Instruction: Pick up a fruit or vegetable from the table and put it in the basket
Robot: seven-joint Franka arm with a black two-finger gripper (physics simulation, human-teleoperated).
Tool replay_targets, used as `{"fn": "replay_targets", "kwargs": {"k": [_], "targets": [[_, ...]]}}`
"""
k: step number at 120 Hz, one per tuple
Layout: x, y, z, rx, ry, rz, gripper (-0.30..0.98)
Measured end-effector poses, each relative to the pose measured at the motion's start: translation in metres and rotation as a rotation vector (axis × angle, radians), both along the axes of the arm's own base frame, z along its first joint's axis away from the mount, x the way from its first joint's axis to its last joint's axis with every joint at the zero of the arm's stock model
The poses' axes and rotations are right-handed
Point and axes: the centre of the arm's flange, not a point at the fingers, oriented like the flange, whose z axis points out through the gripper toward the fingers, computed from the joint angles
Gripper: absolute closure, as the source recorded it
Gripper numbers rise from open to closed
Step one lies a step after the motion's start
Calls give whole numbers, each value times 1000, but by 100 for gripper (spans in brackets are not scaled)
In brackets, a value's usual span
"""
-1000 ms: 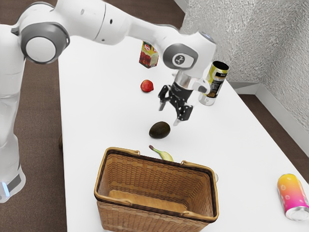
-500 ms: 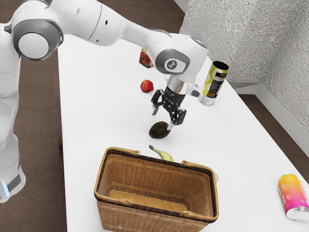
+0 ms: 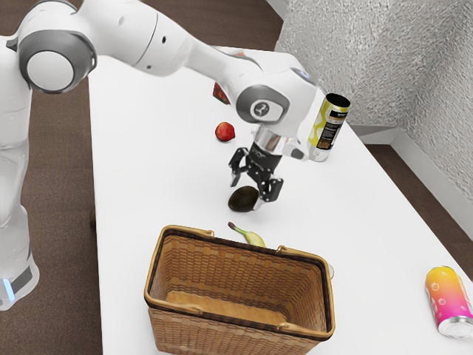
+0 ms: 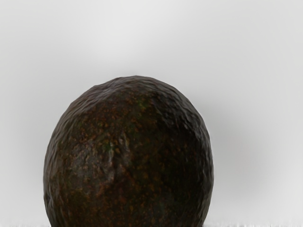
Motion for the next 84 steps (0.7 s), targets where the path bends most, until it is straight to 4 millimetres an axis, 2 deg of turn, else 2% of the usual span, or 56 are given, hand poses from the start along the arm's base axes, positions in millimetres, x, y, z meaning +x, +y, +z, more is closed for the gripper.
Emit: {"fn": "replay_targets", "kwargs": {"k": [46,67,84], "targets": [[7,2,-10,8,-27,6,0],[14,2,-24,12,-25,2,0],[16,2,-27,12,-32,-1,0]]}}
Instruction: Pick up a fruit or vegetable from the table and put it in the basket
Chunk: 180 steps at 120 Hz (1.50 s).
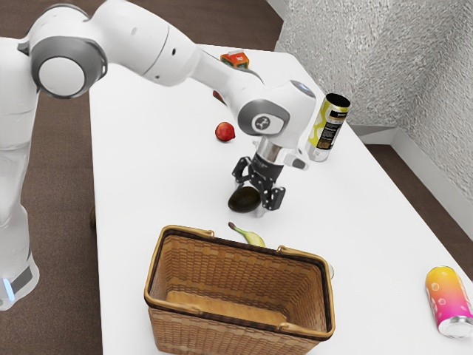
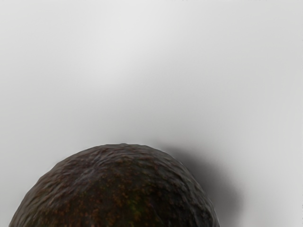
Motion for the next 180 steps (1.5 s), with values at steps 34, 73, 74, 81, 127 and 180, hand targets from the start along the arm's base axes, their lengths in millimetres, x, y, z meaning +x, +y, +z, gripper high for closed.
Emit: {"fn": "replay_targets", "kwargs": {"k": [34,73,74,81,127,180], "targets": [[1,3,1,0,-11,-5,0],[0,5,3,0,-10,-14,33],[0,5,3,1,-10,-14,34],[0,5,3,3,-9,-17,36],[14,-11,136,73,-147,-88,35],[-67,-112,255,73,-187,-344,38]]}}
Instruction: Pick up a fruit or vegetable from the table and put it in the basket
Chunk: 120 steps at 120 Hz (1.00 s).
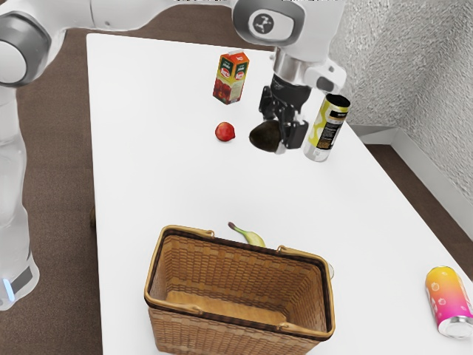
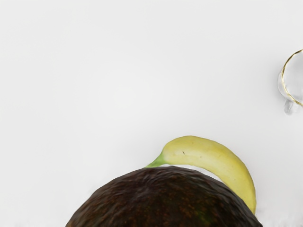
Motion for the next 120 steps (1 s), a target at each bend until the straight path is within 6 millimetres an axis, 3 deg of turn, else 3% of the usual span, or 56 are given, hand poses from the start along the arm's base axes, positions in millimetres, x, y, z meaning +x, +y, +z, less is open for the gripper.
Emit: {"fn": "replay_targets", "kwargs": {"k": [28,55,70,83,96,120], "targets": [[-45,-107,-3,-12,37,-242,39],[-107,-216,-21,-21,75,-501,39],[-148,-262,-23,-20,76,-623,39],[-177,-288,-23,-18,73,-701,39],[-194,-301,-22,-17,71,-746,39],[-189,-297,-22,-18,67,-742,40]]}}
